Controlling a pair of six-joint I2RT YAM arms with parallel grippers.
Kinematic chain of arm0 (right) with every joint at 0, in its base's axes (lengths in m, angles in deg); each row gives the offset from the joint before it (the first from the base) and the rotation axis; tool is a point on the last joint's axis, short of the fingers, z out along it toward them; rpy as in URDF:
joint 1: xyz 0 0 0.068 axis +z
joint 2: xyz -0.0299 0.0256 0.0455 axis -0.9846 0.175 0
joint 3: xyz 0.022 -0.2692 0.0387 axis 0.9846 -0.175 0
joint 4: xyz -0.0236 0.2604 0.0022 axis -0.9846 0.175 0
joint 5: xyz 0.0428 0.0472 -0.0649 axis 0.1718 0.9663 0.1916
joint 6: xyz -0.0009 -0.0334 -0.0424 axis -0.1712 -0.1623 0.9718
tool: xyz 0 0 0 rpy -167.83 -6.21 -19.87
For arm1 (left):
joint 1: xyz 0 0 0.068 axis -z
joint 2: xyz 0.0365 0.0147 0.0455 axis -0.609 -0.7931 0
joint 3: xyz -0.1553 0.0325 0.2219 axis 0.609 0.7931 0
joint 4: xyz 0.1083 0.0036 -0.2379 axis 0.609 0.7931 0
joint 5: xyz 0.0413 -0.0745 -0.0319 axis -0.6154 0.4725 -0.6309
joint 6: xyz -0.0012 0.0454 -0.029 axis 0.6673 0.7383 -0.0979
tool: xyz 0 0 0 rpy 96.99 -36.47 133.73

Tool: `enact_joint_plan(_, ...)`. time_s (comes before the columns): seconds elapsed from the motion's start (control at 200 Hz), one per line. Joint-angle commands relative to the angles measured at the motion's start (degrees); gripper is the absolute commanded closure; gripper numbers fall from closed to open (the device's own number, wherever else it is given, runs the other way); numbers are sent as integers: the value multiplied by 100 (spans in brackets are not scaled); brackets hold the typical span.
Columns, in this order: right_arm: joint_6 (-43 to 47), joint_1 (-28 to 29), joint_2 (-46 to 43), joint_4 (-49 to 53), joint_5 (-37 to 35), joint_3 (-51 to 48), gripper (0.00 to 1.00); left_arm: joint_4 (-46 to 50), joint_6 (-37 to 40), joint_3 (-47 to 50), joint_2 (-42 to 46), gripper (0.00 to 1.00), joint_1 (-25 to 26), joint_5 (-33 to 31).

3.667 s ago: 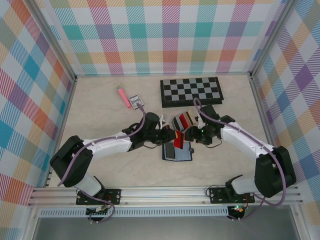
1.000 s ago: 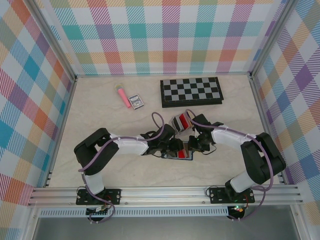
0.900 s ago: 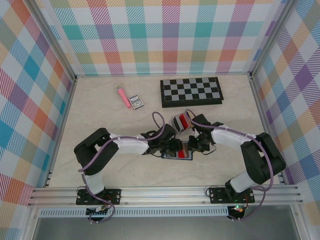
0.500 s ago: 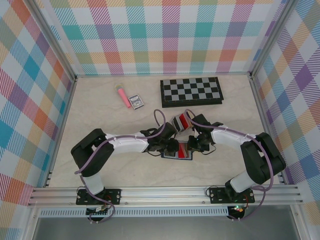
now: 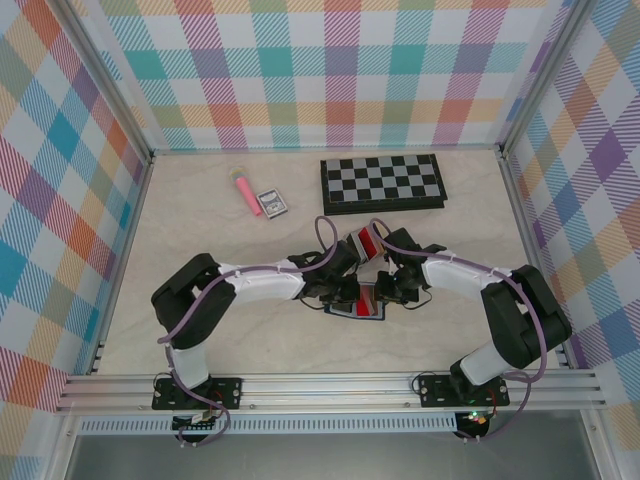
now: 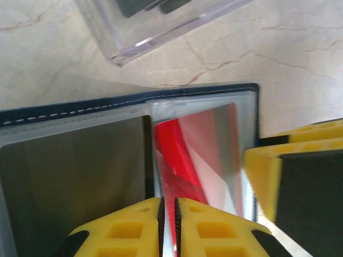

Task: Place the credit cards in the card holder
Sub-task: Insert the credit card into the card slot.

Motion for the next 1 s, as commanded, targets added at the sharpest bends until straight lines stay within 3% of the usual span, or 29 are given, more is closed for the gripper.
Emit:
enact_joint_plan(0.0, -24, -3, 78, 161, -299, -88, 74, 310, -105, -201, -185, 85, 103, 42)
enact_joint_plan(0.995, -75, -4, 60, 180, -365, -114, 73, -534, 8, -457, -687, 87, 137, 596)
